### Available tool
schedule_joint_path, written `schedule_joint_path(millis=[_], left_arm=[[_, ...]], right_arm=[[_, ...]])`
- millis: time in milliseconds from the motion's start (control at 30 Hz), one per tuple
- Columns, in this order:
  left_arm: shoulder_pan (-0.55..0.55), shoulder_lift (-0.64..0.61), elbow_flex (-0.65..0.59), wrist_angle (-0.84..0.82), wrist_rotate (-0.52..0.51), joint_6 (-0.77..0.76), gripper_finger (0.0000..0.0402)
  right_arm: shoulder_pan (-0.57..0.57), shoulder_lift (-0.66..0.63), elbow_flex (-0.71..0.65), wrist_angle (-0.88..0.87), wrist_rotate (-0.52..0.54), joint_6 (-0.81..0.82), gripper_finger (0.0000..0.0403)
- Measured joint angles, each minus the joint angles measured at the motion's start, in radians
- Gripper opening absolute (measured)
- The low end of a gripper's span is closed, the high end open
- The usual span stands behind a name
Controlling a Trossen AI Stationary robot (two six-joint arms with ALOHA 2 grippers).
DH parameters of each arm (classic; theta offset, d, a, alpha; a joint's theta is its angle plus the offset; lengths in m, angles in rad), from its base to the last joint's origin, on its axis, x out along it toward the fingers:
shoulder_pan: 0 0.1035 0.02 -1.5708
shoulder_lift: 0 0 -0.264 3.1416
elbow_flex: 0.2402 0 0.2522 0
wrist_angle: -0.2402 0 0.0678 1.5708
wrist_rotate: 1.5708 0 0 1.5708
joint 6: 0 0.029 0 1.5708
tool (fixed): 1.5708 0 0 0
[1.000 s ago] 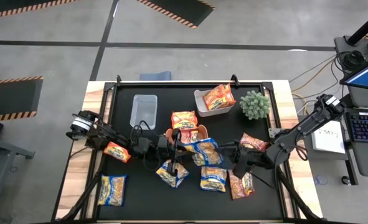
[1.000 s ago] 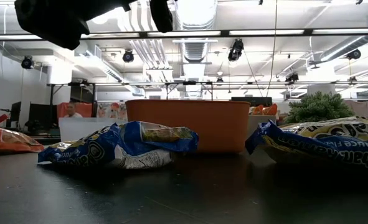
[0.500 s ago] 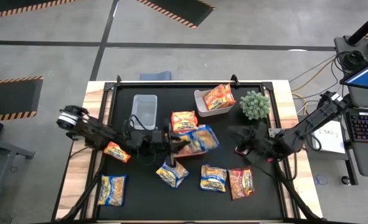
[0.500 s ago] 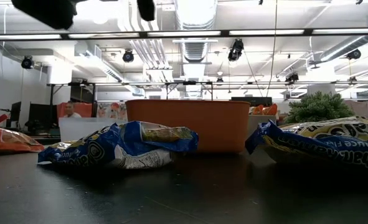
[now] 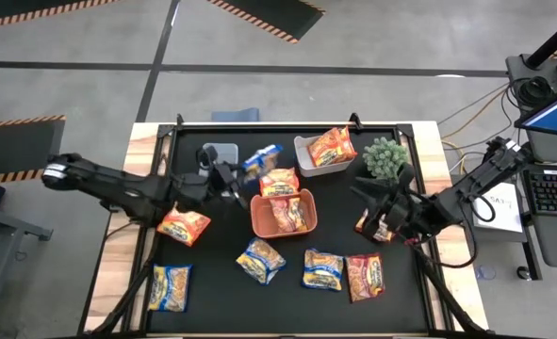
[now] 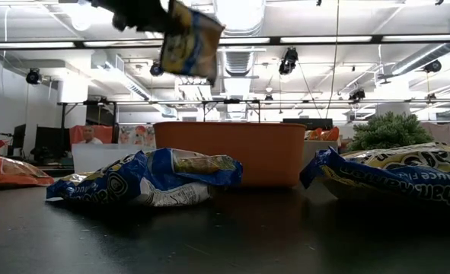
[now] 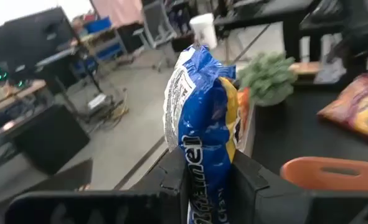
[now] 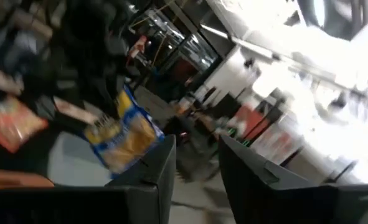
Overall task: Sort Maruchan noodles
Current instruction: Put the blue noodle packet into the transparent bin
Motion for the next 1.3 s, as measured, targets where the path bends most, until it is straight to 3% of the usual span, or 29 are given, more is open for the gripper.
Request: schedule_joint_path(millis=[167, 333, 500, 667, 900, 1067, 1300], left_arm=[[0.065, -0.069, -0.016, -0.044, 0.178, 0.06, 0.0048], [0.116, -0.141, -0.05, -0.044, 0.272, 0.176, 0.0046], [0.198, -0.221, -0.109, -0.025, 0.342, 0.211, 0.0045], [0.272, -0.268, -0.164, 0.001, 0.419, 0.212, 0.0044], [0.281, -0.315, -0.209, 0.036, 0.48, 0.176, 0.0043], [0.258, -0.368, -0.211, 0.05, 0.558, 0.015, 0.0043], [0.227, -0.38, -0.221, 0.047, 0.684, -0.103, 0.0044]], right_arm=[[-0.047, -0.023, 0.0, -0.093, -0.025, 0.187, 0.0091], [-0.157, -0.056, 0.001, -0.197, -0.196, 0.334, 0.0074], [-0.37, -0.056, 0.001, -0.247, -0.474, 0.462, 0.0064], [-0.653, -0.001, 0.001, -0.255, -0.846, 0.594, 0.0066], [-0.992, 0.126, 0.001, -0.179, -1.276, 0.712, 0.0064], [-1.055, 0.178, 0.001, -0.083, -1.529, 0.785, 0.0065], [-1.022, 0.199, 0.001, -0.096, -1.563, 0.818, 0.0066]])
